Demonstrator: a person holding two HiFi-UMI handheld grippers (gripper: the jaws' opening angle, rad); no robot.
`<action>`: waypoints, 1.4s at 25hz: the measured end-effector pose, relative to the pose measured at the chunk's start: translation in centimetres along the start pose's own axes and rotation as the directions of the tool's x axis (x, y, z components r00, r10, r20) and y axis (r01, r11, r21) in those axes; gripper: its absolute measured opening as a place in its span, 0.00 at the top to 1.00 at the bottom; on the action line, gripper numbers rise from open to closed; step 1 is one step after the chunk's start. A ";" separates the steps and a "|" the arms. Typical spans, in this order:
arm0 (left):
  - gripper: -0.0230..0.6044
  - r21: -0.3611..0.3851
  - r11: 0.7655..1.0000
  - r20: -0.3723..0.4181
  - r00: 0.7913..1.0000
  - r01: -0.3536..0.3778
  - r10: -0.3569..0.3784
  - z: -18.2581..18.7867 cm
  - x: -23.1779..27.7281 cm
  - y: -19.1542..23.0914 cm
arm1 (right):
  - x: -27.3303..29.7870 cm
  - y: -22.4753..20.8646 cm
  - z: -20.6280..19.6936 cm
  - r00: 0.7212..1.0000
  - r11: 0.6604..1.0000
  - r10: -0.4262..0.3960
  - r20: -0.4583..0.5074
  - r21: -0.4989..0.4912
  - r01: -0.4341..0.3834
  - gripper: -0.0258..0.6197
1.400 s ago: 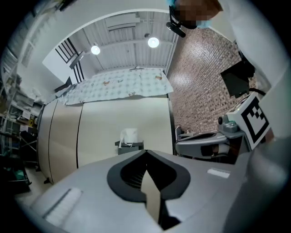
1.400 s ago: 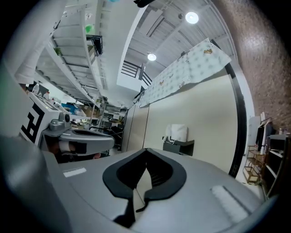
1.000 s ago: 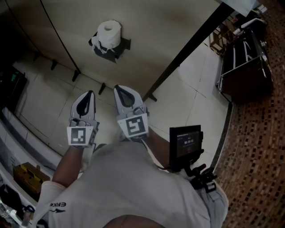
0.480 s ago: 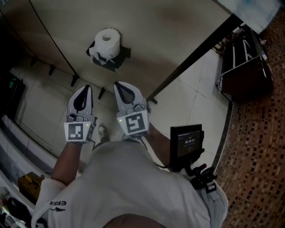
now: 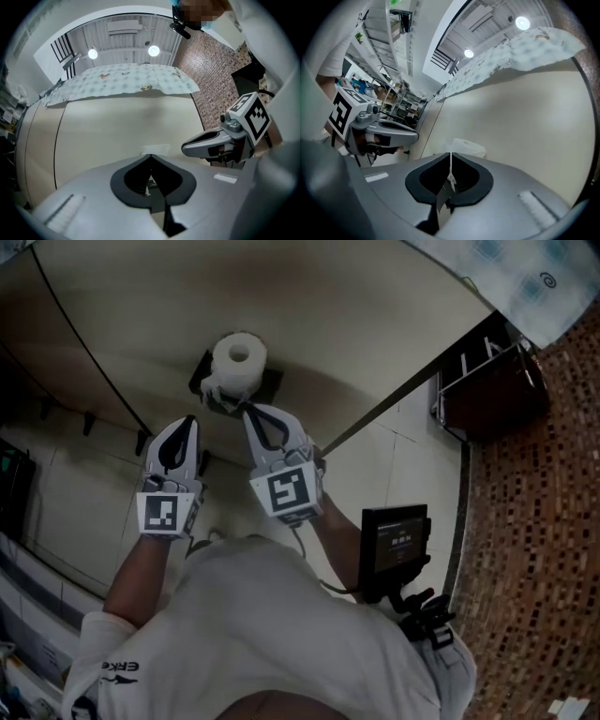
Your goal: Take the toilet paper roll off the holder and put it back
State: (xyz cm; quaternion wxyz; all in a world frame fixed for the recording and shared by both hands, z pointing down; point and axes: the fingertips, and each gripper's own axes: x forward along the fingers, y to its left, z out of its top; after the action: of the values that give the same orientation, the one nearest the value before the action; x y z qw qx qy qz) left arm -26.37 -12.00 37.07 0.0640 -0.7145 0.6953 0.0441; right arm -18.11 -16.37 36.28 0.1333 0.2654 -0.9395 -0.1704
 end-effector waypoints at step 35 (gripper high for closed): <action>0.96 -0.010 1.000 0.019 0.999 0.030 -0.030 0.7 2.9 2.7 | 7.6 -2.3 -1.4 0.843 0.692 -0.008 -0.538 -0.611 -0.383 0.54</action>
State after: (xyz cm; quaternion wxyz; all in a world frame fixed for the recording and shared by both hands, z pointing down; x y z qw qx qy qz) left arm -28.98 -14.84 35.81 0.0674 -0.7247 0.6837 0.0533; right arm -22.84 -22.68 37.91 0.4794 0.1282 -0.7586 -0.4221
